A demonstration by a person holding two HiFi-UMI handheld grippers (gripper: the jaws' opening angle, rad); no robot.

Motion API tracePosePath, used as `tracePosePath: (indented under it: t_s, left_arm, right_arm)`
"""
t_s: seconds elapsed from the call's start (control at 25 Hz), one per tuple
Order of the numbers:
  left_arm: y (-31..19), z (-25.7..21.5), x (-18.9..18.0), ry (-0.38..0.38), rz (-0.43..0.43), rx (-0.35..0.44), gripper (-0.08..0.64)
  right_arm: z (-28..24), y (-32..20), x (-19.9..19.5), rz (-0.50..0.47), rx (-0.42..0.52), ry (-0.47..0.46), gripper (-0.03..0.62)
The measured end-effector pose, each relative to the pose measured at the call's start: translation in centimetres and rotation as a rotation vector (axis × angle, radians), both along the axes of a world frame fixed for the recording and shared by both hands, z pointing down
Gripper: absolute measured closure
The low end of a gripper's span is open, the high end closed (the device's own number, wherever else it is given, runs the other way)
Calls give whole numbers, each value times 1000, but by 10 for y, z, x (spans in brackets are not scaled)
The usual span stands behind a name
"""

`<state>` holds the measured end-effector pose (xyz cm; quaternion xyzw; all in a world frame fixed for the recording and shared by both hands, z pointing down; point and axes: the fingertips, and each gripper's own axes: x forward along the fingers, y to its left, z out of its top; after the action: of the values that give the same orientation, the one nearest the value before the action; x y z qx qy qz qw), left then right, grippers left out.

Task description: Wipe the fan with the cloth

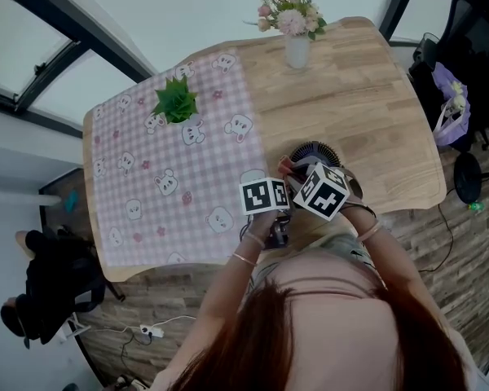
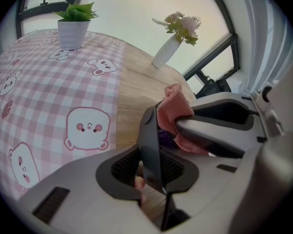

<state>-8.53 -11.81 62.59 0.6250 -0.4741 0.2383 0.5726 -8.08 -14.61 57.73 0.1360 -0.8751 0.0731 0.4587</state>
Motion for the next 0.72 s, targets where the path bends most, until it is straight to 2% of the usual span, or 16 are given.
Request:
tracePosePath:
  t_s: [0.72]
  left_arm:
    - [0, 0, 0, 1, -24, -10, 468]
  right_arm:
    - [-1, -20, -1, 29, -8, -33, 565]
